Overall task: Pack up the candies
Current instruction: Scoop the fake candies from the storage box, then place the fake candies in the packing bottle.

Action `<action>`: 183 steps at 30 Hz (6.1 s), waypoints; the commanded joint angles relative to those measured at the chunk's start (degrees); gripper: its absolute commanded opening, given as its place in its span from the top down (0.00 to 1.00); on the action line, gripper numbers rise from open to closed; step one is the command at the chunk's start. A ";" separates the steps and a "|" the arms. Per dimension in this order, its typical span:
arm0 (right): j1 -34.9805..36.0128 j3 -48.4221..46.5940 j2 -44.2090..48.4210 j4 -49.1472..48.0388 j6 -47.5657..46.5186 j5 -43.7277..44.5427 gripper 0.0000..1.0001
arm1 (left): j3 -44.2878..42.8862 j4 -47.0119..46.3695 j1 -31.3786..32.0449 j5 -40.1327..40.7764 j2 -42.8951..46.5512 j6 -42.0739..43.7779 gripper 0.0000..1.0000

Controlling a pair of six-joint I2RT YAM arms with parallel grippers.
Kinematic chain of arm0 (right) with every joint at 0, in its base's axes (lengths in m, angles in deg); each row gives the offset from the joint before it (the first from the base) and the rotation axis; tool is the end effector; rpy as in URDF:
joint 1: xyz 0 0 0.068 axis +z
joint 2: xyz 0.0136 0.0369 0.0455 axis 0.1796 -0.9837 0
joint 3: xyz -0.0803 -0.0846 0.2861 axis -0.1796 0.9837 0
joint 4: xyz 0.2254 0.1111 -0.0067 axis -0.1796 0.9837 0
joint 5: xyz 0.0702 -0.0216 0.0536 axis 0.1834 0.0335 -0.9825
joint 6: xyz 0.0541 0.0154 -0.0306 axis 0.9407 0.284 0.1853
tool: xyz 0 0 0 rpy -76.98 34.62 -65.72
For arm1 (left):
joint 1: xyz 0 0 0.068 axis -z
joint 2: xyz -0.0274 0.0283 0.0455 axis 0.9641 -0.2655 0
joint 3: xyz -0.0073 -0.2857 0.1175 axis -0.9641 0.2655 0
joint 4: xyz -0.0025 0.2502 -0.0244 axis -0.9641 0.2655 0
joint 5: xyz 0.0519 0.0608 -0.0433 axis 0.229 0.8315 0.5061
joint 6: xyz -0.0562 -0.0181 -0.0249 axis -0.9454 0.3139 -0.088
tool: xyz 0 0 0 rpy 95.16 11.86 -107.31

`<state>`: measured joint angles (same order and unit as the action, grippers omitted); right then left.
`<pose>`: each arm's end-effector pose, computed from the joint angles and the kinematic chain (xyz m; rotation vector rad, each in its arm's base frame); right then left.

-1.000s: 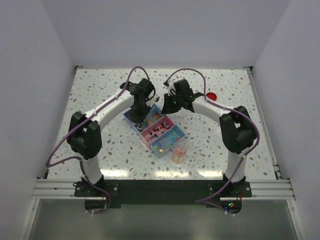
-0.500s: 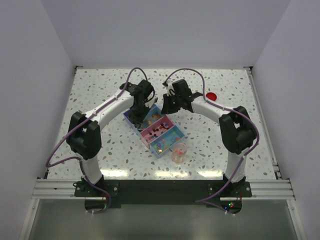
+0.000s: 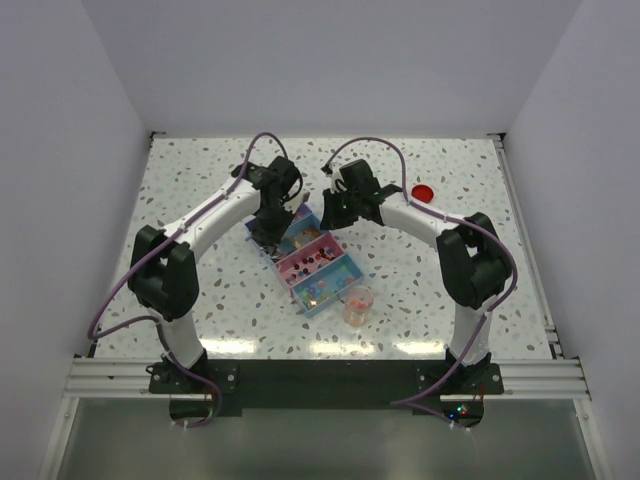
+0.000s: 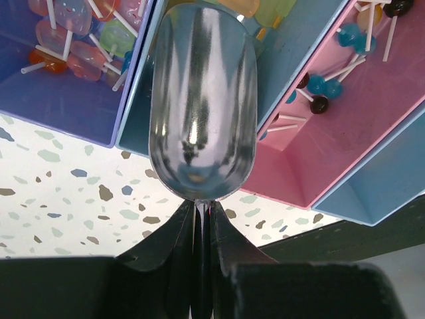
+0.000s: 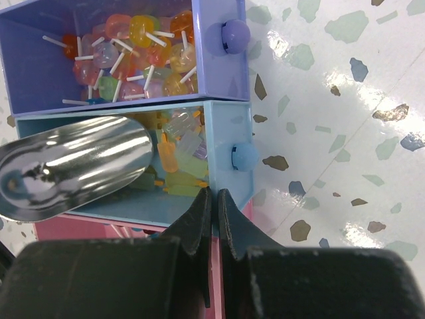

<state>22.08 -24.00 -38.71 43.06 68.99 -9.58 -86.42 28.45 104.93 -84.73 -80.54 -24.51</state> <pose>0.3645 0.2477 0.2387 -0.4981 2.4250 0.7110 0.3010 -0.1766 0.2843 0.6391 2.9452 -0.0788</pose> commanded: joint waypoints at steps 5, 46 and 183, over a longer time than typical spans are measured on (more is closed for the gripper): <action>0.88 -0.32 -2.27 5.09 -0.39 2.30 1.00 | 0.29 0.92 -0.71 1.02 -1.08 2.20 1.00; 1.85 0.73 -4.37 -0.01 2.51 -3.15 1.00 | 6.88 -23.87 -4.31 -16.03 -2.31 -4.57 1.00; -12.03 24.02 36.84 10.36 3.48 15.75 0.20 | 4.42 -3.13 27.06 -6.19 20.63 28.13 1.00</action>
<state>10.45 -0.55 -3.87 53.31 72.49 5.37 -78.24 22.66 130.92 -94.74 -58.49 5.56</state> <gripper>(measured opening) 0.798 0.171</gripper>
